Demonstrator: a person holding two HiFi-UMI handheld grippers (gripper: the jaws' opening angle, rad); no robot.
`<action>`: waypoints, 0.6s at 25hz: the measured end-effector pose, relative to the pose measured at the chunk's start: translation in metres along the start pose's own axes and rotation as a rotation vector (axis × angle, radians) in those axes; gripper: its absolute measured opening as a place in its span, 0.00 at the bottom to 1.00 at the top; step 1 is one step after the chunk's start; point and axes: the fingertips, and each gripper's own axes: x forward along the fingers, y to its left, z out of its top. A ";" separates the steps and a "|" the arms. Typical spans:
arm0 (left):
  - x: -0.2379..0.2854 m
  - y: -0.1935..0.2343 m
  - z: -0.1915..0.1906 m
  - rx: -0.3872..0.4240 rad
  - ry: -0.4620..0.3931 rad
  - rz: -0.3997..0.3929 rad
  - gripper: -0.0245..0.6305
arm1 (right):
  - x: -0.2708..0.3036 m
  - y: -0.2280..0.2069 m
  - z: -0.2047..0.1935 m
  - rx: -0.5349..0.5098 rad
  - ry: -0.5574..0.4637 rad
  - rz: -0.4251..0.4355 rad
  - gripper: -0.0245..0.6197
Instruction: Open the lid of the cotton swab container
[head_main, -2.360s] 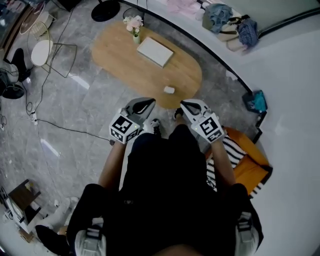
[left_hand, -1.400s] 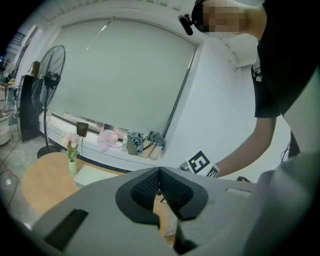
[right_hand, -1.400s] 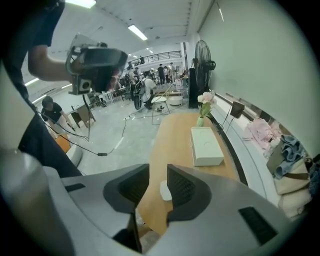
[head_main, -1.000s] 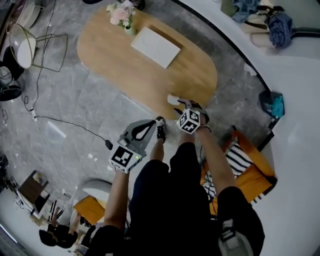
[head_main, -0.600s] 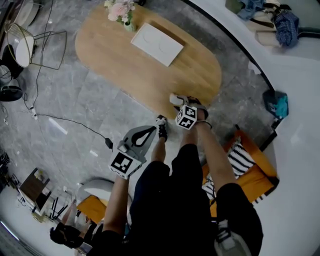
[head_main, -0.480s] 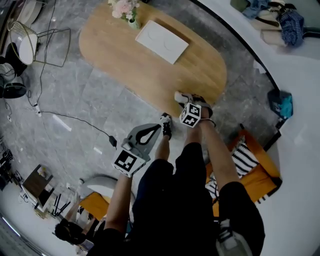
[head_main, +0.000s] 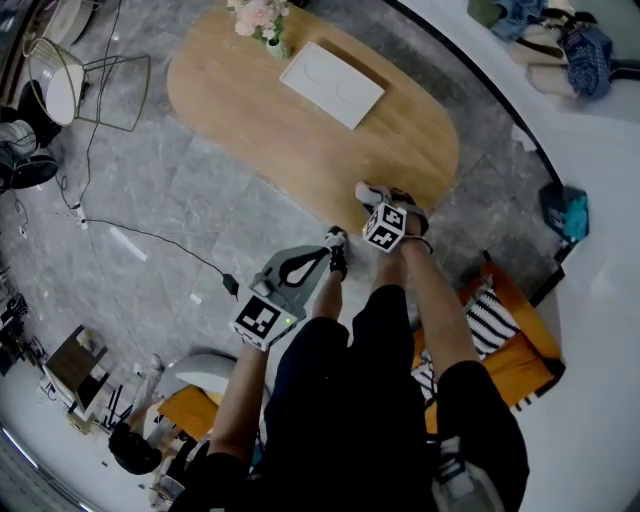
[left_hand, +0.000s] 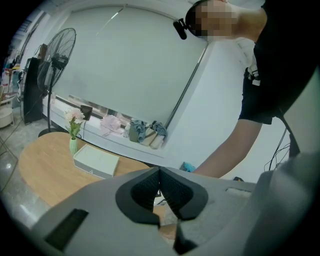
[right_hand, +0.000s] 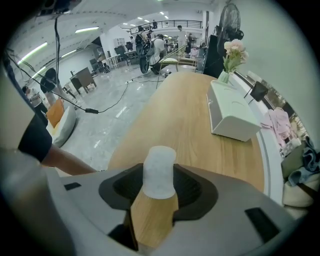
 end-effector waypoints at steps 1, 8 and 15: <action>0.000 -0.001 0.001 0.001 -0.001 -0.001 0.04 | -0.002 0.000 -0.001 0.018 0.002 0.001 0.31; -0.008 -0.011 0.012 0.011 -0.007 -0.011 0.04 | -0.044 0.001 0.005 0.077 -0.024 0.031 0.31; -0.019 -0.035 0.027 0.049 -0.032 -0.036 0.04 | -0.115 -0.014 0.006 0.075 -0.031 -0.001 0.31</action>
